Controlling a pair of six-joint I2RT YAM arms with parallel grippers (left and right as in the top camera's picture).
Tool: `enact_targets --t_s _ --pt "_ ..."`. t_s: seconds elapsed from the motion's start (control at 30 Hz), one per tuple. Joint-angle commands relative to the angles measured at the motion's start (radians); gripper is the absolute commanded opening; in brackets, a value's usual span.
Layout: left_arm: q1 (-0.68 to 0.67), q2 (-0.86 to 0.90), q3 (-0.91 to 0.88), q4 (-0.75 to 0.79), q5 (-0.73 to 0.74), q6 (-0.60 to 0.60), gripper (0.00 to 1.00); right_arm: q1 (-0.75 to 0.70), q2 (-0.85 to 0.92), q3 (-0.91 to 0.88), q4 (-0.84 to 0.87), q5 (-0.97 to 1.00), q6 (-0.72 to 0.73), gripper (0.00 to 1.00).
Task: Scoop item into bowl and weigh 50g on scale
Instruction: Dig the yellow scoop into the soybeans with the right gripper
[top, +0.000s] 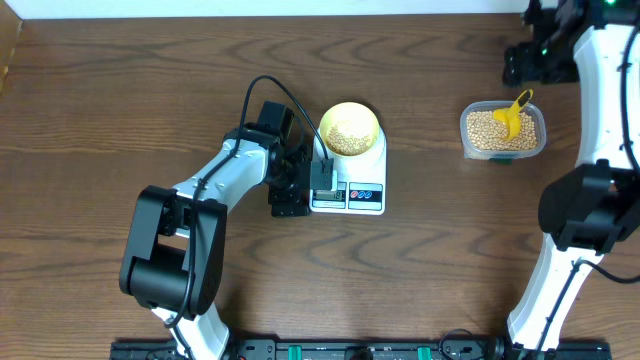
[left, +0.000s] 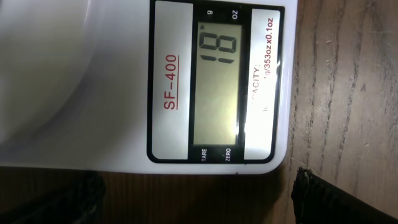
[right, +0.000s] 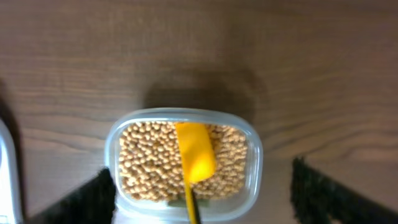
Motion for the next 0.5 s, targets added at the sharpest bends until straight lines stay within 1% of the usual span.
enact_targets --t_s 0.0,0.1,0.17,0.2,0.3,0.37,0.43,0.47 --pt "0.000 0.006 -0.013 0.001 0.032 -0.008 0.97 0.009 -0.010 0.060 -0.033 -0.006 0.004 0.99" --pt "0.000 0.006 -0.013 0.001 0.032 -0.008 0.98 0.009 -0.009 0.059 -0.066 -0.006 0.002 0.99" --pt "0.000 0.006 -0.013 0.001 0.032 -0.008 0.98 0.009 -0.009 0.057 -0.116 -0.006 -0.012 0.99" --pt "0.000 0.006 -0.013 0.001 0.032 -0.008 0.98 0.009 -0.009 0.057 -0.139 -0.006 -0.023 0.97" --pt "0.000 0.006 -0.013 0.001 0.032 -0.008 0.98 0.009 -0.009 0.057 -0.186 -0.006 -0.035 0.87" --pt "0.000 0.006 -0.013 0.001 0.032 -0.008 0.98 0.009 -0.009 0.051 -0.197 -0.005 -0.037 0.77" --pt "0.000 0.006 -0.013 0.001 0.032 -0.008 0.98 0.008 -0.009 0.040 -0.201 -0.004 -0.067 0.69" --pt "0.000 0.006 -0.013 0.001 0.032 -0.008 0.98 0.008 -0.009 0.029 -0.194 -0.005 -0.087 0.67"
